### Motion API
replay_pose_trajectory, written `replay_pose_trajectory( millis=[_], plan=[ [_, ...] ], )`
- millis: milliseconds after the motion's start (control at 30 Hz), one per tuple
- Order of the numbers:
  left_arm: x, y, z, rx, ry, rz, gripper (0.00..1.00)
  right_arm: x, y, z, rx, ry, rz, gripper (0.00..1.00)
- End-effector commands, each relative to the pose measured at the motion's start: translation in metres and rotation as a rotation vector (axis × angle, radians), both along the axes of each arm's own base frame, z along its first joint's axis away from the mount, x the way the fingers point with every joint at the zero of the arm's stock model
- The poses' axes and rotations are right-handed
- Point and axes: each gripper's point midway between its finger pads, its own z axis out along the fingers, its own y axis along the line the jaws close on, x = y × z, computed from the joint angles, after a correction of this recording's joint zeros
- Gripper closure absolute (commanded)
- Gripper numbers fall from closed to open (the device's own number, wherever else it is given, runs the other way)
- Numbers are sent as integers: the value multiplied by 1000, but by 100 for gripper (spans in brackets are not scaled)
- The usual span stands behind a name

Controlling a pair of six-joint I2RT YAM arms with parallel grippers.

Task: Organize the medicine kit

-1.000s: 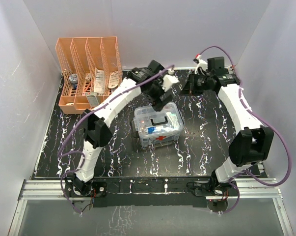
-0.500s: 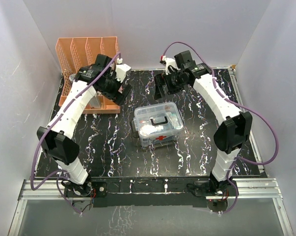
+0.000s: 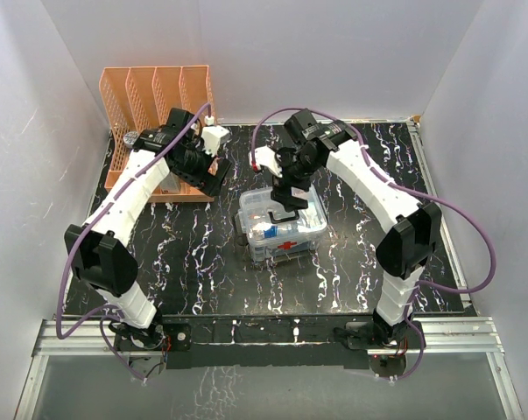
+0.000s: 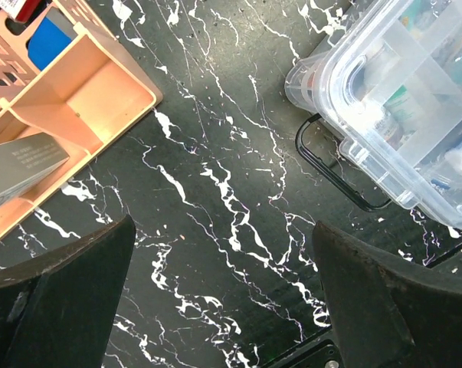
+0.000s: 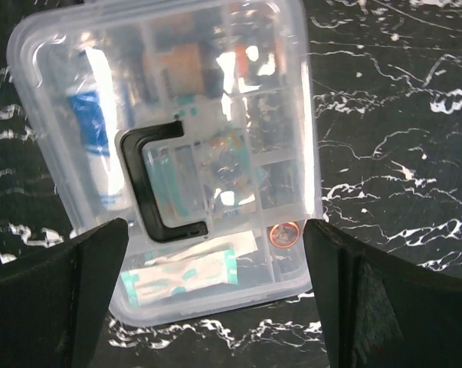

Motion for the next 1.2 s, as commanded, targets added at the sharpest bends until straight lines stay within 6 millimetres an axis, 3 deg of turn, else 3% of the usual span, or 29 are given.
replay_pose_trajectory(
  millis=[0,367,567,833,1000,1167],
  plan=[
    [-1,1,11,-61,-31,17,1,-13,10,2,-2,-55,257,2],
    [-9,18,-1,-113,13,80,1,-21,52,-27,44,43,347,2],
    [-19,23,-10,-142,48,110,2,-17,58,-38,27,53,326,2],
    [-28,6,-23,-263,83,145,1,-21,48,-54,-33,59,303,2],
    [-24,-10,-22,-363,103,156,1,-19,44,-63,-55,43,261,2],
    [-33,-27,-21,-476,131,116,1,-23,41,-65,-61,51,248,2]
  ],
)
